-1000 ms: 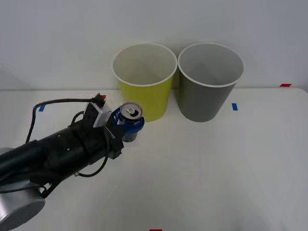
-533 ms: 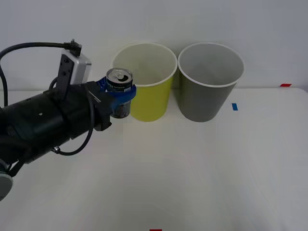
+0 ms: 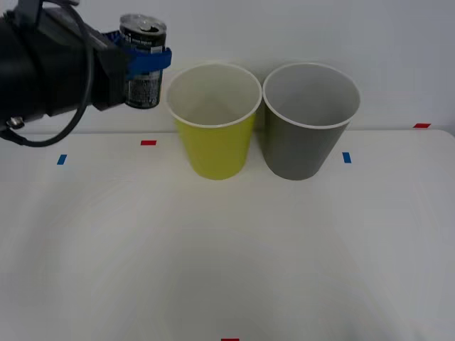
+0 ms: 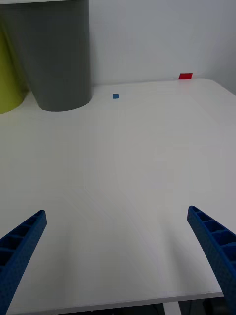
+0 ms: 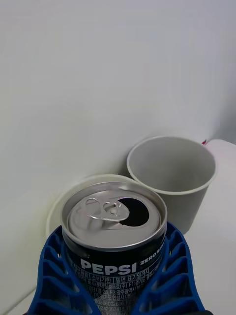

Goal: Put cans in the gray bin and PET bottles in the light green bin.

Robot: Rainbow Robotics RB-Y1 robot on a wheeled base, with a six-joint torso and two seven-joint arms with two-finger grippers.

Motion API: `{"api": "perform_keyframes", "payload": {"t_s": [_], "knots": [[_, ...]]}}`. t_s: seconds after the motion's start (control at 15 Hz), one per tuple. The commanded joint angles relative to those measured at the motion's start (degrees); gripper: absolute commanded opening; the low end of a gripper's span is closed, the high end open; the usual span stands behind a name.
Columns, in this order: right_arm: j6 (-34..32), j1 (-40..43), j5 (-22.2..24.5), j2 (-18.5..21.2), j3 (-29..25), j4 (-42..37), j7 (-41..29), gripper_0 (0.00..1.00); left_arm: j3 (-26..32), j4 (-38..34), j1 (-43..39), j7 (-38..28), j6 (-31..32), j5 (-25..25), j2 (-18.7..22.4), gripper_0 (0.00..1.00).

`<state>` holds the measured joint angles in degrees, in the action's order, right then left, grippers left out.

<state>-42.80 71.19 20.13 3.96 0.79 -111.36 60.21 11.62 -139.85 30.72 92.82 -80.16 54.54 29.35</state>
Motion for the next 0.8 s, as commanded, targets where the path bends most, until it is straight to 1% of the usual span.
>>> {"api": "perform_keyframes", "payload": {"t_s": [0.07,0.2,0.33,0.4,0.53,0.6,0.67,0.8], "knots": [[0.0,0.0,0.0,0.0,0.0,0.0,0.0,1.00,2.9,7.0,9.4,0.0,-4.8,1.0,-3.8,0.00],[0.0,0.0,0.0,0.0,0.0,0.0,0.0,1.00,2.9,11.6,13.5,0.2,-5.1,1.5,-5.4,0.00],[0.0,0.0,0.0,0.0,0.0,0.0,0.0,1.00,3.0,17.9,21.2,0.5,-10.0,0.7,-7.6,0.00],[0.0,0.0,0.0,0.0,0.0,0.0,0.0,1.00,3.0,21.0,24.7,0.7,-11.2,0.4,-8.8,0.00],[0.0,0.0,0.0,0.0,0.0,0.0,0.0,1.00,2.8,27.9,29.6,2.5,-11.2,-0.4,-11.2,0.00],[0.0,0.0,0.0,0.0,0.0,0.0,0.0,1.00,2.8,30.8,31.1,5.0,-11.1,-1.1,-12.3,0.00],[0.0,0.0,0.0,0.0,0.0,0.0,0.0,1.00,2.7,34.4,33.1,7.5,-10.2,-3.1,-14.1,0.00],[0.0,0.0,0.0,0.0,0.0,0.0,0.0,1.00,0.8,38.9,35.6,10.3,-7.6,-6.2,-15.9,0.00]]}}
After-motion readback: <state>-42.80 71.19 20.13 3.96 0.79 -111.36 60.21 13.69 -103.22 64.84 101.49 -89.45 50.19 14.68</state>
